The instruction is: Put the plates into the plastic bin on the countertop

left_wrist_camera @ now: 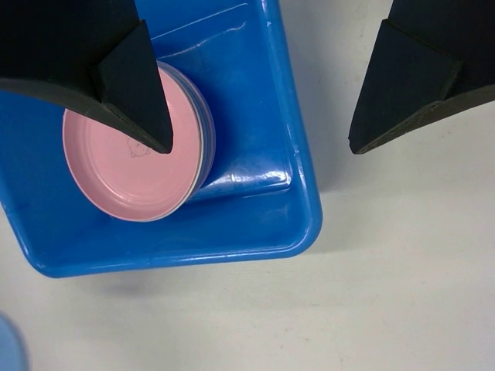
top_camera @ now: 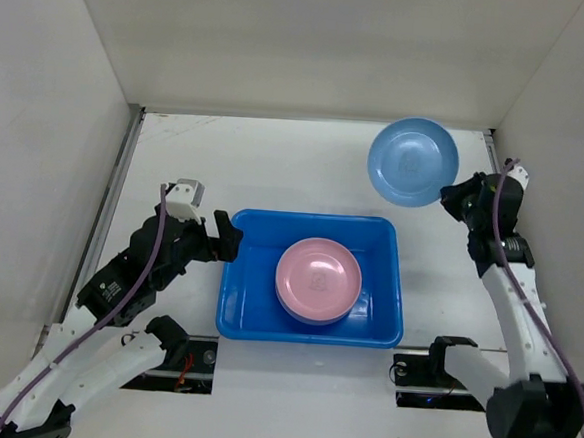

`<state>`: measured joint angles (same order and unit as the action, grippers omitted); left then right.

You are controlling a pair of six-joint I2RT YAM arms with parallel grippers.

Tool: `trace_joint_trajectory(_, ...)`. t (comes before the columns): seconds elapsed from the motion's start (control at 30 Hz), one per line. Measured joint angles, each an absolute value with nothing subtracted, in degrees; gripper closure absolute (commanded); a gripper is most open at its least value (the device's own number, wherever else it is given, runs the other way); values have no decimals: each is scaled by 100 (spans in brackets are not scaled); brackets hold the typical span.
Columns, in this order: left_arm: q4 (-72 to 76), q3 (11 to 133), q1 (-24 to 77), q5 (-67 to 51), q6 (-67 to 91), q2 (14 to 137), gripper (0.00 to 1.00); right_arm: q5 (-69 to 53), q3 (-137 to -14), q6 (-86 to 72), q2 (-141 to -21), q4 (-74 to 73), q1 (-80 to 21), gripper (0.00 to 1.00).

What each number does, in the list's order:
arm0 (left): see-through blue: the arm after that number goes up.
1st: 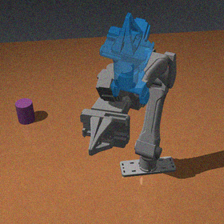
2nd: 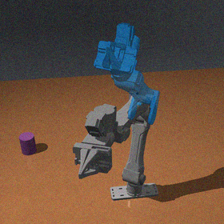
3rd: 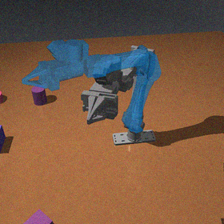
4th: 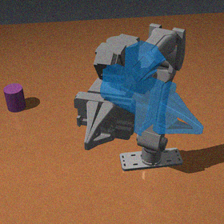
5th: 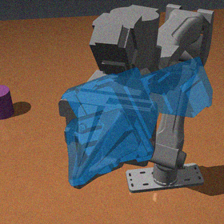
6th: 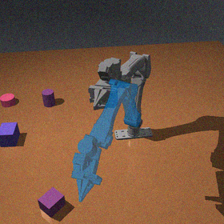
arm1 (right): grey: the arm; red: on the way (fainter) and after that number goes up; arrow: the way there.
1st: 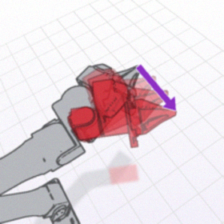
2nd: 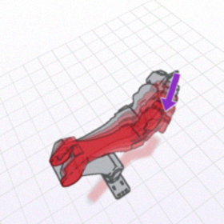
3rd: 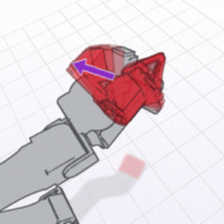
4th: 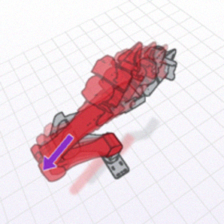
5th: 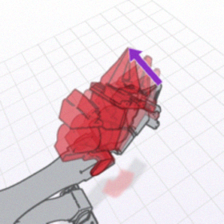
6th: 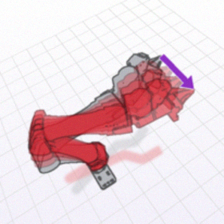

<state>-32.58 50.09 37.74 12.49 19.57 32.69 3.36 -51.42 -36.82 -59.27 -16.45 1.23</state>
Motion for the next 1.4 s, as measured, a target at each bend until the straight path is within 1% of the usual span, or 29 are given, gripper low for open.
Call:
trace_joint_trajectory(0.17, -3192, 4829, 3726, 1247, 1975, 3271, 0, 368, -5127, -3682, -4606, -1955, -757, 100)
trace_joint_trajectory(0.33, -2943, 4720, 3653, 1251, 2043, 3223, 0, 478, -5046, -3575, -3920, -2646, -1970, 100)
trace_joint_trajectory(0.5, -2720, 4488, 3463, 1251, 2154, 3157, 0, 893, -4641, -3586, -3586, -3415, -3295, 100)
trace_joint_trajectory(0.7, -2536, 4351, 3192, 1253, 2298, 3133, 0, 1326, -4154, -3804, -3736, -3948, -4342, 100)
trace_joint_trajectory(0.83, -2408, 4303, 3100, 1258, 2386, 3070, 0, 1503, -4064, -3918, -4010, -3962, -4591, 100)
trace_joint_trajectory(1.2, -2333, 4171, 3024, 1256, 2469, 2980, 0, 1675, -4047, -3951, -4950, -3538, -4694, 98)
trace_joint_trajectory(1.33, -2333, 4160, 3015, 1256, 2475, 2971, 0, 1680, -4042, -3953, -5142, -3509, -4821, 94)
trace_joint_trajectory(1.4, -2331, 4158, 2998, 1256, 2477, 2971, 0, 1682, -4042, -3951, -5144, -3505, -4849, 90)
